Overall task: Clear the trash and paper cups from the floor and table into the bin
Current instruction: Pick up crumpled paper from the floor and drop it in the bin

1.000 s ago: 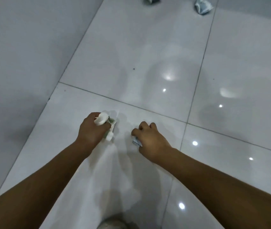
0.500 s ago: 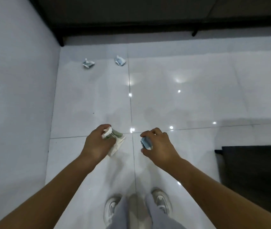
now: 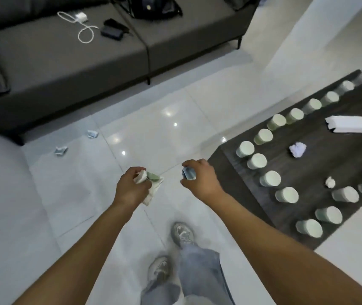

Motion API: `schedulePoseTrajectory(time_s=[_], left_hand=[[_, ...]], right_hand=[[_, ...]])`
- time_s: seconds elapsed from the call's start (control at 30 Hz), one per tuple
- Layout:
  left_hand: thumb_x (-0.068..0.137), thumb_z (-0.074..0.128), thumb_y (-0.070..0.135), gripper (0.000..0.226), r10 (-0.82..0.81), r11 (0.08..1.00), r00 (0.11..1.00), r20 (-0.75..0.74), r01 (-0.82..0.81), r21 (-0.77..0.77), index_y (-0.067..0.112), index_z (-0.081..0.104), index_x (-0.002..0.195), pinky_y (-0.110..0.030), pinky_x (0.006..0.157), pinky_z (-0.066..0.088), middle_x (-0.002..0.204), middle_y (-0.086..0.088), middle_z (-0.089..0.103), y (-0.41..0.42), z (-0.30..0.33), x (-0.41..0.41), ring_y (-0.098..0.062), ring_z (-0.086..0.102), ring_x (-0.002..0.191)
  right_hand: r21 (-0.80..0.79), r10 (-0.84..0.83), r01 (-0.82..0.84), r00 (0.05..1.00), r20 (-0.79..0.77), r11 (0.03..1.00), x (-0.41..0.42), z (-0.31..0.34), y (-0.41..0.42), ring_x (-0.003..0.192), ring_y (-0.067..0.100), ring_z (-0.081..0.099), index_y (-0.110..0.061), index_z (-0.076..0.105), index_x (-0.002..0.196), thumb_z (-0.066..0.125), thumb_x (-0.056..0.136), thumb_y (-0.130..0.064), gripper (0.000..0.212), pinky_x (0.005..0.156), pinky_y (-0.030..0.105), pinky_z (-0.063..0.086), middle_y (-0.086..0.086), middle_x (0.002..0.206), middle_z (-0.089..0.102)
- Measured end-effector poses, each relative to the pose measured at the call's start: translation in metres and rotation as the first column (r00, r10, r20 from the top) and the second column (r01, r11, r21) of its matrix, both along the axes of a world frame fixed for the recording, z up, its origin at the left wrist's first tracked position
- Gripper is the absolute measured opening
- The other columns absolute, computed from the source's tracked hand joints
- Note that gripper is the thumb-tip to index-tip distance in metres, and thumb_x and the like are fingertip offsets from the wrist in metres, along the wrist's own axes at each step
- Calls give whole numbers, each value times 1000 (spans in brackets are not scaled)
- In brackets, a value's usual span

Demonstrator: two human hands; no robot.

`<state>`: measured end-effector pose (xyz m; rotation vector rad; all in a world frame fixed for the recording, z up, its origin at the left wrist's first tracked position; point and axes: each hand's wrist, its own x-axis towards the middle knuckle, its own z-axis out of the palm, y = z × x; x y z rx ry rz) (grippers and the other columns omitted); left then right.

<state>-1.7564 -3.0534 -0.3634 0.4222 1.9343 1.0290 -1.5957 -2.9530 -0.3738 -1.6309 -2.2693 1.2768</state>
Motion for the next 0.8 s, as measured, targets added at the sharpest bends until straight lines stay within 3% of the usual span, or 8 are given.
schedulePoseTrajectory(time_s=[0.13,0.23,0.37,0.5,0.57,0.67,0.8], left_hand=[[82,56,1,25,-175,984,985,-5,175,34,22,59,94,-17,52,44,84,12,61,6,45,60,-4,61,66],[83,59,3,26,-339,940,941,-21,340,32,19,59,102,-22,61,45,96,1,60,12,70,114,-12,60,76],[83,63,3,30,-548,836,836,-34,549,19,15,58,110,-28,72,48,106,-6,57,20,87,208,-23,58,93],[83,62,7,29,-695,717,718,-38,696,41,16,56,110,-29,76,47,106,-4,61,24,86,330,-21,59,96],[83,61,6,26,-745,664,665,-49,747,42,14,57,107,-27,71,46,103,-5,63,22,80,403,-18,59,89],[82,59,3,21,-809,586,586,-51,810,24,14,58,99,-19,54,43,90,-2,61,9,74,524,-11,55,73],[82,59,1,23,-893,450,450,-6,893,32,14,58,102,-13,44,43,88,-2,60,-16,74,671,-8,54,68]], right_hand=[[39,-230,232,972,-39,972,83,49,-33,114,28,48,-22,59,124,71,79,-17,46,96,33,44,5,124,50],[36,-386,390,919,-79,920,152,76,-60,115,27,49,-23,60,121,72,79,-17,44,98,37,45,3,125,50],[37,-581,591,801,-146,806,251,96,-95,107,19,54,-24,62,118,75,78,-17,43,88,24,43,1,118,52],[25,-720,733,673,-170,679,360,104,-132,103,15,53,-25,62,118,76,78,-19,42,82,20,41,0,117,52],[19,-776,790,606,-173,613,424,105,-153,104,17,54,-25,61,119,75,79,-20,43,84,21,43,0,119,52],[30,-839,854,517,-167,520,530,106,-189,106,18,55,-21,60,120,75,80,-18,43,86,19,40,3,119,53],[46,-915,924,382,-128,380,662,109,-236,101,14,54,-20,61,120,74,79,-17,43,82,16,36,4,116,53]])
